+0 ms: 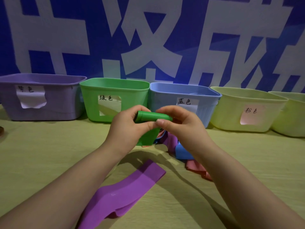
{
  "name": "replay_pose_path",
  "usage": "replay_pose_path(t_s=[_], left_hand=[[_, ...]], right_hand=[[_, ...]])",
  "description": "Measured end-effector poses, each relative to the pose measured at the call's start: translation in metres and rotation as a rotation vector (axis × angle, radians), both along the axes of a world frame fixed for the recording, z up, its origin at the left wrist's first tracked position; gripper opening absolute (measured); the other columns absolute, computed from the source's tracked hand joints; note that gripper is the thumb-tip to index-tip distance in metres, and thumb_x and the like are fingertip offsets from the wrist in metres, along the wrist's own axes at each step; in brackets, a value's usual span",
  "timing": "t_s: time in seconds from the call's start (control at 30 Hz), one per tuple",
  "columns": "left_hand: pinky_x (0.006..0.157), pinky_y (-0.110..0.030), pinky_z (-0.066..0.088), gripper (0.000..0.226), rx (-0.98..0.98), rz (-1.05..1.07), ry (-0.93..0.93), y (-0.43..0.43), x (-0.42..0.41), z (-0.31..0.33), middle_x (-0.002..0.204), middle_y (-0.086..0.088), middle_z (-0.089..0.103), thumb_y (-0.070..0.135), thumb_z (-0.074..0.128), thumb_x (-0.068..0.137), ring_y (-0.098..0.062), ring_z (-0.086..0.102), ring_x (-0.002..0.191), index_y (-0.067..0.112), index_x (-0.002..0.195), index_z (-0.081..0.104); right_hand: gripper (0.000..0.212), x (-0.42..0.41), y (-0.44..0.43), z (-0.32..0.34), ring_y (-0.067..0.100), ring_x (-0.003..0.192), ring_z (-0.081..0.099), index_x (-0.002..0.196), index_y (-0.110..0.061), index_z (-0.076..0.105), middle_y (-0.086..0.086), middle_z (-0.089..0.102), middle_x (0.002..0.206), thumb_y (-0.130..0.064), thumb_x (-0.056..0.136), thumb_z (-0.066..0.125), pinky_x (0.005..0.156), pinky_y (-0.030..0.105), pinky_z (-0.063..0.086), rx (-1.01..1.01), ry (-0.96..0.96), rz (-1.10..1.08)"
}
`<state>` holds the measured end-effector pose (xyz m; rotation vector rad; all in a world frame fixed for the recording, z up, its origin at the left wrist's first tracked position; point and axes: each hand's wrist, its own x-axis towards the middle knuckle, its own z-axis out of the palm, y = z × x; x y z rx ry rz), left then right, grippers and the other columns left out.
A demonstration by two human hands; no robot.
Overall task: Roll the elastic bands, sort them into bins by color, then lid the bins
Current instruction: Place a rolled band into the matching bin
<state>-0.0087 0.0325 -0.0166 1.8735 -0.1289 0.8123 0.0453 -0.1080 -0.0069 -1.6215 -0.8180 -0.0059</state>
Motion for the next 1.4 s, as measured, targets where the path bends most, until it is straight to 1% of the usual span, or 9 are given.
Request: replay_pose_path(t_s=[0.1, 0.23, 0.47, 0.57, 0.7, 0.87, 1.0, 1.23, 1.4], left_hand=[[0.058, -0.019, 0.046, 0.019, -0.032, -0.026, 0.003, -0.0008, -0.0005, 0.0002, 0.063, 0.016, 0.063, 0.031, 0.075, 0.064, -0.002, 0.057, 0.062, 0.027, 0.075, 0.060], [0.061, -0.011, 0.046, 0.025, -0.045, -0.106, -0.014, -0.0025, 0.0007, 0.0008, 0.064, 0.020, 0.063, 0.005, 0.073, 0.071, 0.005, 0.057, 0.062, 0.024, 0.081, 0.059], [0.053, -0.014, 0.046, 0.026, -0.189, -0.238, -0.013, -0.0085, -0.0033, 0.0041, 0.056, 0.013, 0.055, 0.021, 0.070, 0.053, -0.001, 0.052, 0.056, 0.015, 0.074, 0.056], [0.052, -0.018, 0.048, 0.024, -0.203, -0.209, 0.004, -0.0071, -0.0028, 0.0037, 0.054, 0.010, 0.055, 0.023, 0.070, 0.053, -0.005, 0.054, 0.055, 0.013, 0.069, 0.055], [0.060, -0.033, 0.057, 0.038, -0.204, -0.163, 0.021, -0.0018, -0.0018, 0.0034, 0.066, -0.007, 0.057, 0.034, 0.070, 0.053, -0.017, 0.060, 0.065, 0.005, 0.071, 0.054], [0.064, -0.037, 0.056, 0.034, -0.195, -0.150, 0.072, -0.0012, -0.0012, 0.0028, 0.069, -0.008, 0.060, 0.029, 0.074, 0.054, -0.021, 0.063, 0.070, 0.008, 0.076, 0.058], [0.056, -0.021, 0.053, 0.029, -0.228, -0.197, 0.081, -0.0054, -0.0002, 0.0020, 0.075, -0.003, 0.063, -0.002, 0.072, 0.069, -0.013, 0.063, 0.068, 0.016, 0.088, 0.058], [0.056, -0.021, 0.053, 0.020, -0.213, -0.227, 0.072, -0.0074, -0.0019, 0.0031, 0.063, 0.003, 0.063, 0.006, 0.072, 0.063, -0.011, 0.061, 0.063, 0.012, 0.078, 0.061], [0.059, -0.024, 0.053, 0.019, -0.188, -0.152, 0.077, -0.0010, 0.0013, 0.0020, 0.058, 0.006, 0.063, 0.001, 0.074, 0.065, -0.008, 0.059, 0.059, 0.013, 0.072, 0.060]], right_hand=[[0.010, -0.0012, -0.0002, 0.0017, 0.001, 0.060, 0.059, 0.081, -0.023, 0.067, -0.008, 0.065, 0.066, -0.015, 0.085, 0.063, 0.060, 0.015, 0.047, 0.024, 0.081, 0.004], [0.032, -0.0026, -0.0014, 0.0058, 0.004, 0.050, 0.048, 0.067, -0.016, 0.066, -0.007, 0.055, 0.051, -0.031, 0.092, 0.051, 0.059, 0.017, 0.044, 0.039, 0.195, -0.009], [0.048, -0.0022, -0.0027, 0.0079, 0.012, 0.050, 0.043, 0.065, -0.010, 0.055, -0.001, 0.049, 0.048, -0.051, 0.089, 0.045, 0.057, 0.024, 0.038, -0.090, 0.374, -0.016], [0.046, -0.0027, -0.0027, 0.0062, 0.009, 0.053, 0.054, 0.067, -0.014, 0.061, -0.005, 0.059, 0.052, -0.050, 0.090, 0.044, 0.061, 0.020, 0.046, -0.103, 0.258, -0.110], [0.014, -0.0056, -0.0031, 0.0048, -0.004, 0.068, 0.060, 0.099, -0.025, 0.063, -0.011, 0.064, 0.078, -0.028, 0.091, 0.051, 0.060, 0.009, 0.045, 0.014, 0.078, 0.017], [0.013, -0.0019, 0.0000, 0.0032, -0.002, 0.058, 0.057, 0.087, -0.019, 0.065, -0.007, 0.064, 0.068, -0.008, 0.087, 0.059, 0.057, 0.012, 0.045, 0.050, 0.077, 0.012], [0.024, 0.0004, -0.0011, 0.0055, 0.004, 0.050, 0.050, 0.074, -0.016, 0.066, -0.003, 0.055, 0.056, -0.022, 0.092, 0.052, 0.057, 0.018, 0.046, 0.053, 0.184, -0.005], [0.042, 0.0023, -0.0041, 0.0058, 0.009, 0.047, 0.041, 0.061, -0.013, 0.056, -0.001, 0.048, 0.050, -0.038, 0.093, 0.046, 0.051, 0.019, 0.037, -0.090, 0.260, -0.035], [0.035, 0.0000, -0.0032, 0.0038, 0.007, 0.055, 0.056, 0.077, -0.015, 0.065, 0.000, 0.063, 0.063, -0.044, 0.088, 0.048, 0.058, 0.017, 0.046, -0.067, 0.267, 0.001]])
